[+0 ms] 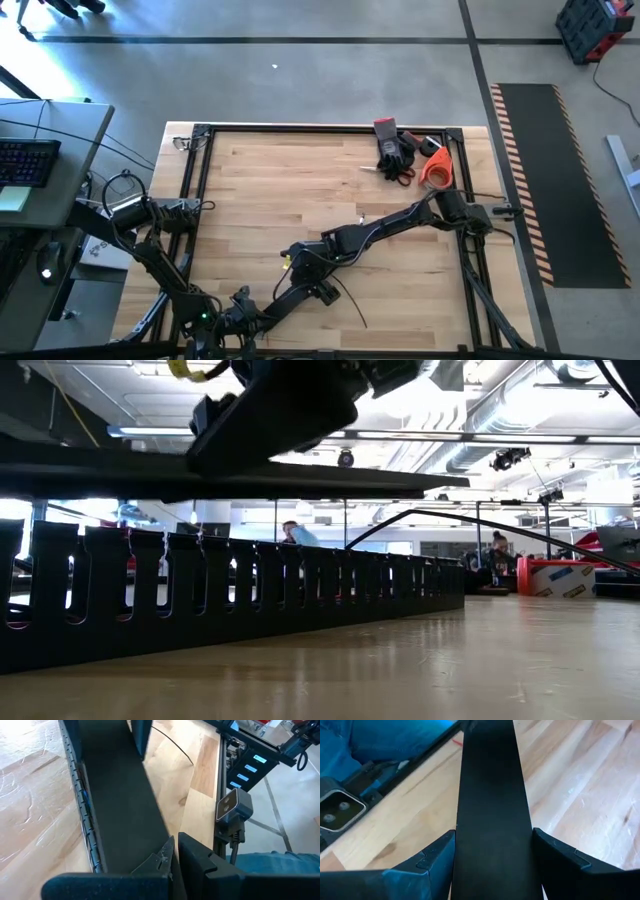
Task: Ziptie cables
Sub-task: Close the black cable duct with the black cable duct cover
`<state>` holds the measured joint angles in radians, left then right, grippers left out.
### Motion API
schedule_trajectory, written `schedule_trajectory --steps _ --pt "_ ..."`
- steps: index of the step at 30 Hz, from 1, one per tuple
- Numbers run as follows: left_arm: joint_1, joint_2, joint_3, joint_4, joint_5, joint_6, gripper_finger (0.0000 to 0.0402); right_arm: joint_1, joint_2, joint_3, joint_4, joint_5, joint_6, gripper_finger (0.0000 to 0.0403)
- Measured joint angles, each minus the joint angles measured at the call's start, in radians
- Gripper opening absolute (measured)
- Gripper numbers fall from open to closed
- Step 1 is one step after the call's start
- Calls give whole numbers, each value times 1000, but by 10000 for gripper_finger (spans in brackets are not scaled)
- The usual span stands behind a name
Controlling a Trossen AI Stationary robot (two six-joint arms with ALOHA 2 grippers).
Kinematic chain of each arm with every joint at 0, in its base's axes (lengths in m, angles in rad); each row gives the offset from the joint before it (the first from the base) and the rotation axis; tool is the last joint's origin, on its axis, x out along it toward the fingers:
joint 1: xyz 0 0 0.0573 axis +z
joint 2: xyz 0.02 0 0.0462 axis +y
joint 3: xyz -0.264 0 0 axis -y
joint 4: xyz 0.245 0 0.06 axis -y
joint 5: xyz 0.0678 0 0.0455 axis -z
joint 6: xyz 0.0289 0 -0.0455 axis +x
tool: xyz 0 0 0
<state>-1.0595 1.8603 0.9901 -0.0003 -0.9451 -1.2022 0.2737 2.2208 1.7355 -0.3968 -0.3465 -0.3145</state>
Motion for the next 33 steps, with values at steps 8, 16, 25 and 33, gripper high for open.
schedule_trajectory --steps 8,16,25,33 --pt "0 0 0 -6 -7 1 0 -5 11 1 -14 5 0 212" --pt "0 1 0 -23 -8 -18 0 -5 13 1 -13 4 -8 212" --pt "0 1 0 -19 -8 -24 0 -12 9 88 -137 -2 -35 212" --pt "0 1 0 -24 -8 -24 0 -12 16 76 -156 -5 -39 212"
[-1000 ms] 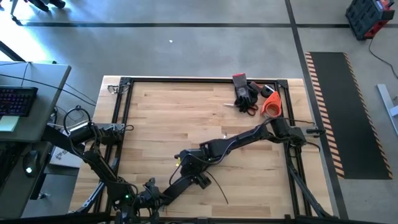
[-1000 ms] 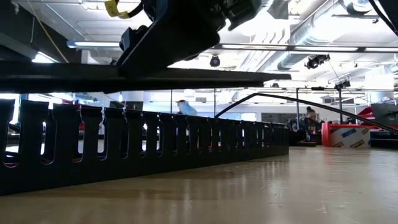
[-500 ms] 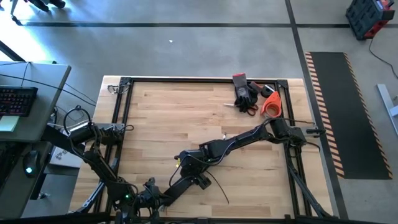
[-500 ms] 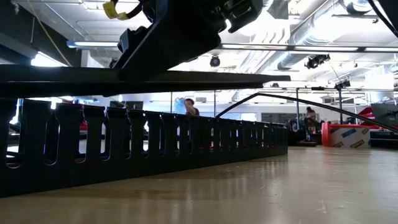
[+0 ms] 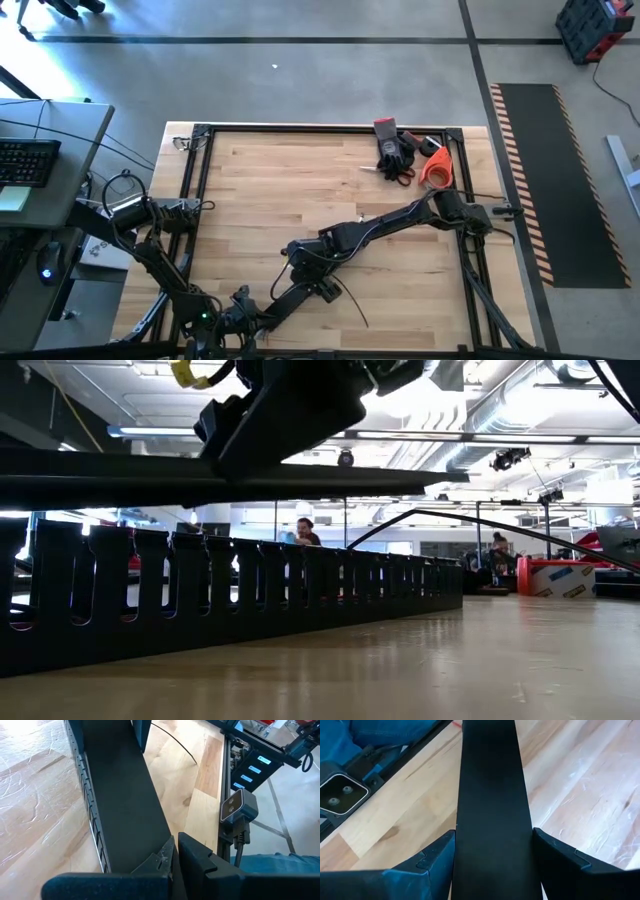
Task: Ziptie cables
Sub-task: Close the black cable duct with the black cable duct cover
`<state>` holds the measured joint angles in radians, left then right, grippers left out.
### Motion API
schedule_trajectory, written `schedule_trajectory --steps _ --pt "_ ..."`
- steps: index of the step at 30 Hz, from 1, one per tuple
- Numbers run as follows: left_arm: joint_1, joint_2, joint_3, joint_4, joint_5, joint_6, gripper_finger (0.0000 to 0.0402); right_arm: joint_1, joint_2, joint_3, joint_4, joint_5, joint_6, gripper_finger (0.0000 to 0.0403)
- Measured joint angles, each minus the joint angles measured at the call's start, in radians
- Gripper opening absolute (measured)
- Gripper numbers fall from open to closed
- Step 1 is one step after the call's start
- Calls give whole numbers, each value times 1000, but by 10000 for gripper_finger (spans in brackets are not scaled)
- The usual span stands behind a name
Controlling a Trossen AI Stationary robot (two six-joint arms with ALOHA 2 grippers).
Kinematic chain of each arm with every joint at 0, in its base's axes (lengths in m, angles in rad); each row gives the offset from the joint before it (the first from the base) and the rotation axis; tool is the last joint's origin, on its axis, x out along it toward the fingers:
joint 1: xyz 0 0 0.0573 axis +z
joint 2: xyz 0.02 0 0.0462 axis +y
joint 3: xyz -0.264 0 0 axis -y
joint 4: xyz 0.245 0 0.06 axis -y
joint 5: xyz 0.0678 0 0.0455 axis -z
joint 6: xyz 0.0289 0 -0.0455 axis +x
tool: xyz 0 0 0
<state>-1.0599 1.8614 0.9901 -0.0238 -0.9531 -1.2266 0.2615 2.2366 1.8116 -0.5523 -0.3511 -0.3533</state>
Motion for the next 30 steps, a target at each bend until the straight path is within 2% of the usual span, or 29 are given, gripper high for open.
schedule_trajectory --steps 8,15,19,30 --pt "8 0 0 -7 4 0 0 0 0 -1 -2 -1 4 212" --pt "24 43 1 11 63 -53 0 0 0 -1 -7 0 -4 212" --pt "22 58 2 38 62 -63 0 0 1 -2 -8 -3 -7 212" --pt "10 -8 0 30 82 -10 0 0 2 53 -21 0 17 212"
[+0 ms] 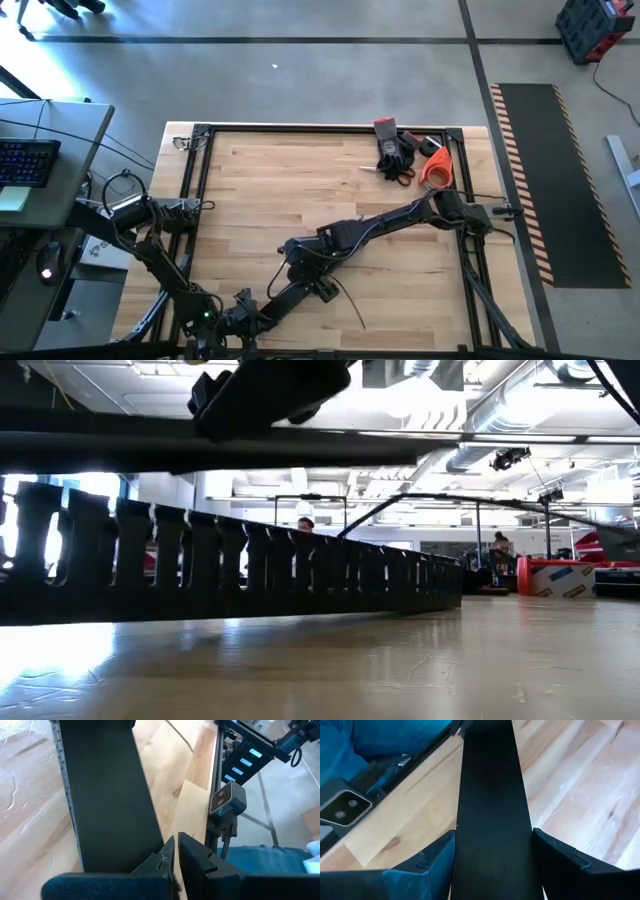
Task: Ziptie cables
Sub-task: Close the black cable duct with the black cable duct cover
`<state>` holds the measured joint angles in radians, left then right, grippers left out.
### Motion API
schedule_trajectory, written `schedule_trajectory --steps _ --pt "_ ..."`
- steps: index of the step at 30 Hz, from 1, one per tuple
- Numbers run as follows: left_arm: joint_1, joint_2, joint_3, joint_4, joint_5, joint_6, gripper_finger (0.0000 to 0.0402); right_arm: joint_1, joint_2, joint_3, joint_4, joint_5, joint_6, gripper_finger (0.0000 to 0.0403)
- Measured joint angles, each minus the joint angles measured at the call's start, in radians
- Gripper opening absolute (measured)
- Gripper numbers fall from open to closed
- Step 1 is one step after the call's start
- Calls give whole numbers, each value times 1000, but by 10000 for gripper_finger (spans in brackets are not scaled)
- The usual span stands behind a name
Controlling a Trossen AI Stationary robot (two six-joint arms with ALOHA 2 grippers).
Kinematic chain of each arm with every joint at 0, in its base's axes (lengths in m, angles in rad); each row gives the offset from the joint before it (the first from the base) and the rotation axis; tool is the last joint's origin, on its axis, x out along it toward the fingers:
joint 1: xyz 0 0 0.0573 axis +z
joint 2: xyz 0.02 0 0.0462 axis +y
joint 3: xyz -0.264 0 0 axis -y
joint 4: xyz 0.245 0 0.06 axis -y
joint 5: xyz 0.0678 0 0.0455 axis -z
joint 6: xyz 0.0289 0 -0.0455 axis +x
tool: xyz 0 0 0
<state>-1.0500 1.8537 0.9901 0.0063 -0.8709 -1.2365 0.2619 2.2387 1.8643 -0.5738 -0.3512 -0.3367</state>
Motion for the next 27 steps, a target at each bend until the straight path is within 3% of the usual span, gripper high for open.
schedule_trajectory --steps 12,19,24,27 --pt "0 -1 0 5 -12 26 0 3 -1 19 -38 14 1 212" --pt "-1 -1 0 14 -22 33 0 9 -11 73 -103 291 -69 212" --pt "-11 -2 0 16 -47 37 0 -14 -11 47 -99 138 -45 212" --pt "-26 -2 0 24 -95 49 0 -28 -22 44 -84 202 11 212"
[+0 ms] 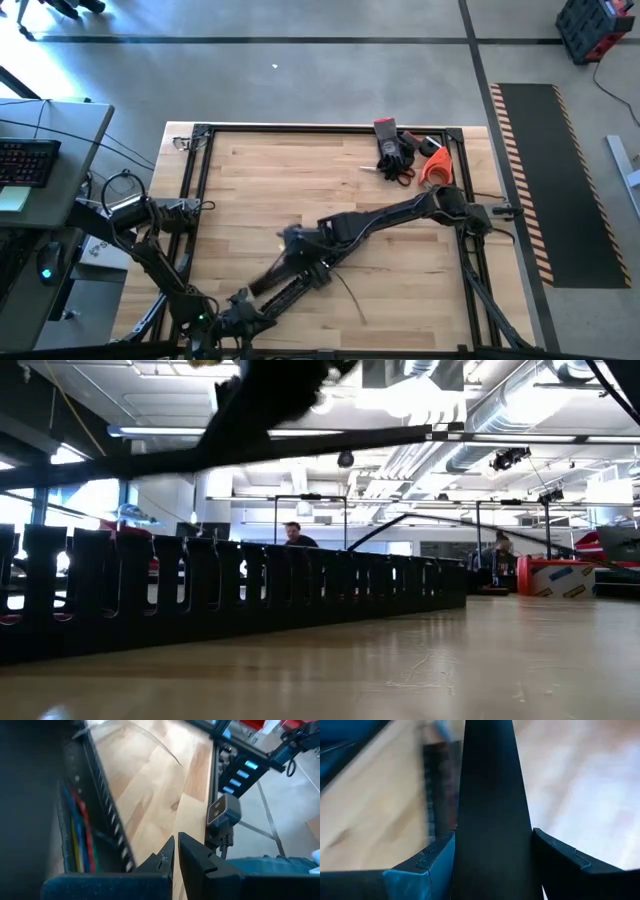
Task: Ziptie cables
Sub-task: Close the black cable duct with the black cable duct cover
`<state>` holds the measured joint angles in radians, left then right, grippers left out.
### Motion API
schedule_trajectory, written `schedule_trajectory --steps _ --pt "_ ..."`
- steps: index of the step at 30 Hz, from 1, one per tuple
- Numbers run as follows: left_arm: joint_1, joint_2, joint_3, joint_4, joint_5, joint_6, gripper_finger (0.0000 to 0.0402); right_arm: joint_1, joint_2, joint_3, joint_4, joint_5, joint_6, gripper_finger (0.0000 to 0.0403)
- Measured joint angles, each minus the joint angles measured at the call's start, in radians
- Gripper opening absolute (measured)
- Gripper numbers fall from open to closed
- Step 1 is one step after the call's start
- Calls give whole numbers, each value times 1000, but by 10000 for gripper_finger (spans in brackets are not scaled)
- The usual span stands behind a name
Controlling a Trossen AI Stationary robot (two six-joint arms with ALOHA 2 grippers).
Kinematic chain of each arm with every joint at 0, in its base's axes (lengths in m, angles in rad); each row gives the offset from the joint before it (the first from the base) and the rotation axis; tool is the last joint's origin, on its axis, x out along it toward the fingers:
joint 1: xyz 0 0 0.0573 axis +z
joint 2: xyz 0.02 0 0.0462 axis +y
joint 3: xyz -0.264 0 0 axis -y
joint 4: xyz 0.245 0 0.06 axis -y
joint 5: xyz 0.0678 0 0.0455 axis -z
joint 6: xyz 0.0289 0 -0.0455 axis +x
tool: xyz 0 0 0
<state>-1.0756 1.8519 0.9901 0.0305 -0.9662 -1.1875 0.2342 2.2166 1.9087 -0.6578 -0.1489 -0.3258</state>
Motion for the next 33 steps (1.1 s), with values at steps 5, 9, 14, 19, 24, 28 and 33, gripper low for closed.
schedule_trajectory --steps 5,9,14,19,24,28,33 --pt "-36 -1 0 83 -132 105 0 -4 -27 3 98 89 10 212" --pt "-72 -1 0 167 -246 217 0 6 -23 -75 202 -70 21 212" --pt "-110 -1 0 197 -388 258 0 2 -25 -173 266 -147 74 212" --pt "-98 -1 0 192 -433 250 0 22 -25 -211 268 -154 101 212" --pt "-48 -1 0 164 -362 222 0 20 -26 -211 260 -195 111 212" --pt "-20 -1 0 146 -302 220 0 20 -36 -209 256 -204 114 212" --pt "-15 -2 1 85 -274 156 0 19 -36 -230 260 -202 100 212"
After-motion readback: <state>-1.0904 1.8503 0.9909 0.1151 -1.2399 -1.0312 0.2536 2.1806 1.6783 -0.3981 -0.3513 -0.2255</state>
